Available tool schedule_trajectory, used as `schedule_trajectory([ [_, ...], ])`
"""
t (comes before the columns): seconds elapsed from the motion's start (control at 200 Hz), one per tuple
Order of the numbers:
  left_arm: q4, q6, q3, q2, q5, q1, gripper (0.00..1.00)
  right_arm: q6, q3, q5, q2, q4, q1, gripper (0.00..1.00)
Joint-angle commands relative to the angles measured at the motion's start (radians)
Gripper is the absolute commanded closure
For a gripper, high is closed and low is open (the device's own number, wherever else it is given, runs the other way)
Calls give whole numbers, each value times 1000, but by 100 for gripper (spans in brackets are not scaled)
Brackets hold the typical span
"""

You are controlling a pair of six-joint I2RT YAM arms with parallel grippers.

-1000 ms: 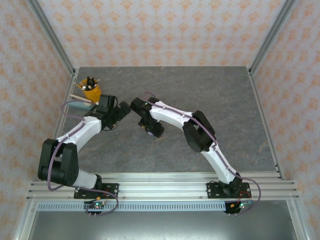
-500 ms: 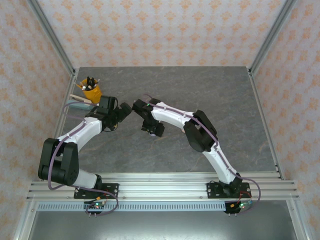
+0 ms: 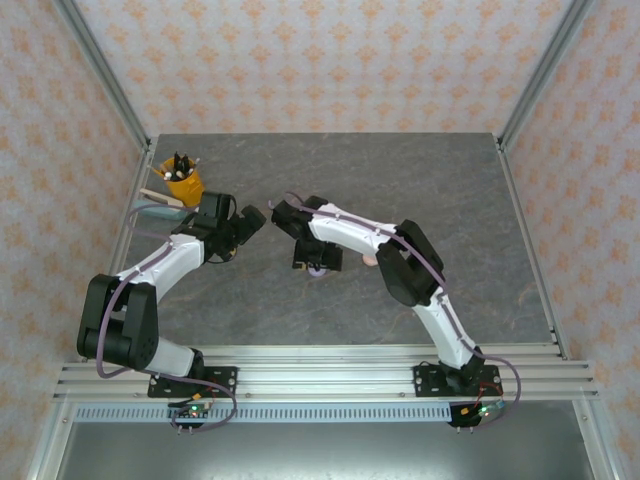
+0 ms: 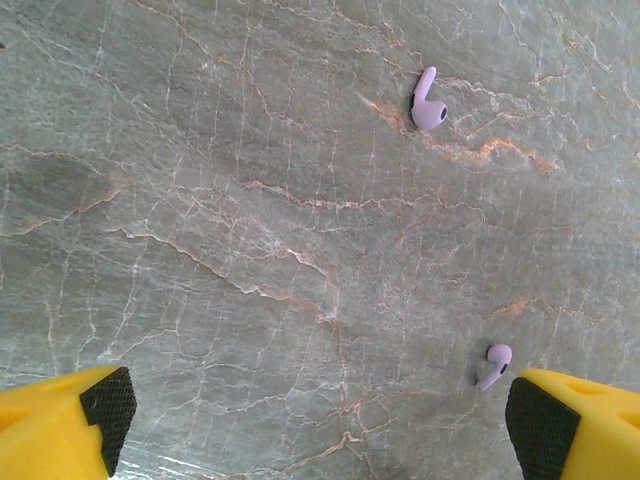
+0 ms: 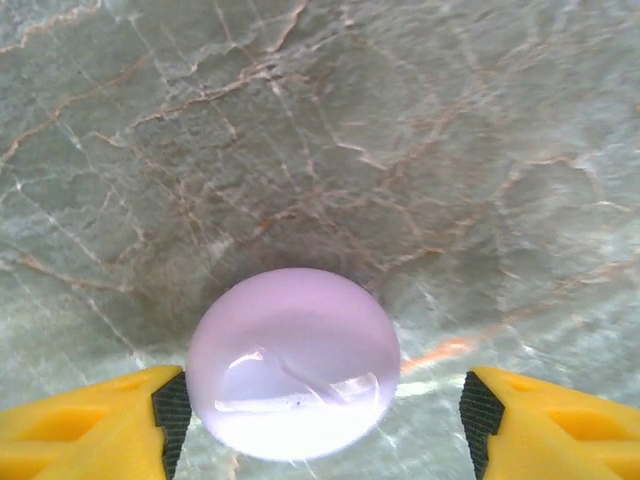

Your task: Insert the wireless bluetooth earbuds into the charging case

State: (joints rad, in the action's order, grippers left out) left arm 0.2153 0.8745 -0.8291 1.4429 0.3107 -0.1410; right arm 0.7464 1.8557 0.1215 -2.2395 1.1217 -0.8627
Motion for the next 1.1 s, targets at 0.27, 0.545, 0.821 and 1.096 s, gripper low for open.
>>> schedule_trajectory([
  [0.27,-19,41,-7,23,4,12,2,384,-114,53,152,-111,53,22],
  [0.545,-26,47,-27,58,19,12,2,577,-63,60,113,-129,50,20],
  [0.821,-46,58,-30,74,27,11,2,588,-16,65,57,-64,43,19],
  [1.096,-57,65,-27,82,34,11,2,589,-22,81,33,-65,33,19],
])
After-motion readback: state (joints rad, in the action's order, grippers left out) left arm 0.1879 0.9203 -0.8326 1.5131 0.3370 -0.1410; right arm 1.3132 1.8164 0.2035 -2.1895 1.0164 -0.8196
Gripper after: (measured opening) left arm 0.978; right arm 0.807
